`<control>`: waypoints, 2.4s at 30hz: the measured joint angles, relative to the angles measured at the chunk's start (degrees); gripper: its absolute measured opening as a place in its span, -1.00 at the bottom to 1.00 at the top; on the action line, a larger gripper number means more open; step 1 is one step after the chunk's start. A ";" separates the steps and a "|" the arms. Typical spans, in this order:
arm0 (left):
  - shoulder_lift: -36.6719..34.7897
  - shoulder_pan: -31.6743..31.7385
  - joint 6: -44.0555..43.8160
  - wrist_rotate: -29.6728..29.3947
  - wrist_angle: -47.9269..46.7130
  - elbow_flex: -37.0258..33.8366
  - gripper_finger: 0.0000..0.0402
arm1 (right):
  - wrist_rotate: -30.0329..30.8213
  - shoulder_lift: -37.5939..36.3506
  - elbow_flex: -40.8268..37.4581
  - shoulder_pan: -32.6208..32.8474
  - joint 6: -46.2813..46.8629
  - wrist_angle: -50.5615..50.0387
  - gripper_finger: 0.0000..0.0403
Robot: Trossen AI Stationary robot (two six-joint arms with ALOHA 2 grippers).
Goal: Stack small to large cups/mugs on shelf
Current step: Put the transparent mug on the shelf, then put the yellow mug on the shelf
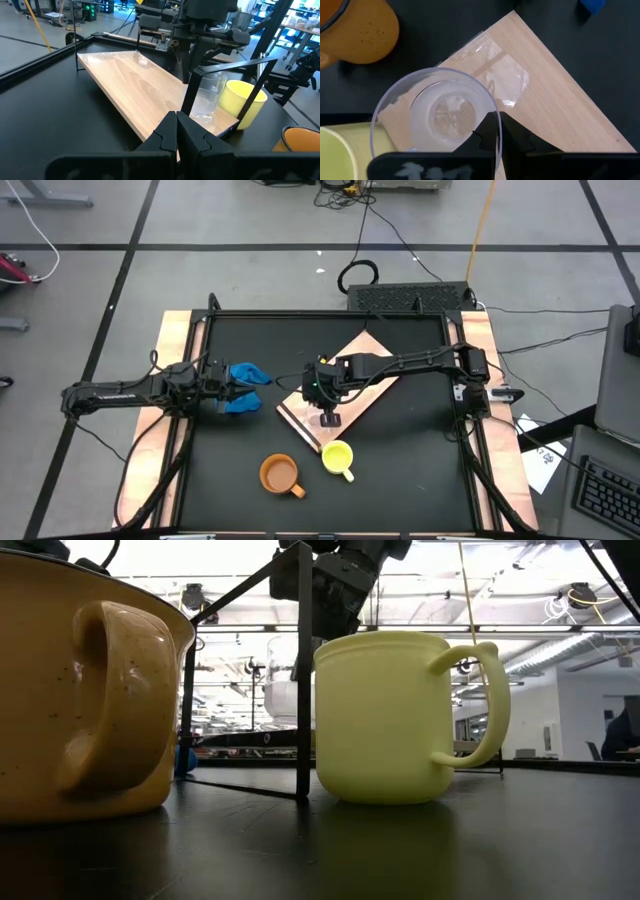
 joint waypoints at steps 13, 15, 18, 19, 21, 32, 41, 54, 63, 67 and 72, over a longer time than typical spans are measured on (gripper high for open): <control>0.02 0.00 0.02 0.00 -1.54 0.00 -0.98 | 0.11 0.58 -0.37 0.07 -1.51 -1.06 -0.76; 0.00 0.02 0.02 0.00 -1.62 0.00 -0.98 | 0.09 0.58 -0.36 0.09 -1.60 -0.50 -0.70; 0.02 0.02 0.02 0.00 -1.85 0.00 -0.98 | 0.09 0.38 -0.26 0.10 -1.60 0.25 -0.62; 0.00 0.00 0.02 0.00 -1.82 0.00 -0.98 | 0.09 0.38 -0.26 0.17 -1.61 0.38 -0.59; 0.01 0.00 0.02 0.00 -1.84 0.00 -0.98 | 0.11 0.20 -0.26 0.33 -1.62 0.28 -0.56; 0.02 0.01 0.02 0.00 -1.65 0.00 -0.98 | 0.07 -3.06 -0.13 0.79 -1.80 0.81 -0.45; 0.02 0.02 0.04 0.00 -1.30 0.00 -0.98 | 0.07 -11.53 -0.11 0.76 -5.38 0.02 -0.51; 0.00 0.01 0.04 0.00 -1.25 0.00 -0.98 | 3.85 -22.08 -0.11 3.57 -8.27 -3.53 -0.99; 0.00 0.01 0.04 0.00 -1.17 0.00 -0.98 | 9.96 -30.30 -7.84 8.67 -4.78 -2.57 -1.00; 0.00 0.02 0.04 0.00 -1.00 0.00 -0.98 | 13.39 -37.01 -17.25 11.93 -1.53 3.23 -1.00; 0.00 0.00 0.02 0.00 -0.84 0.00 -0.98 | 14.53 -46.73 -29.34 15.61 1.83 11.96 -1.00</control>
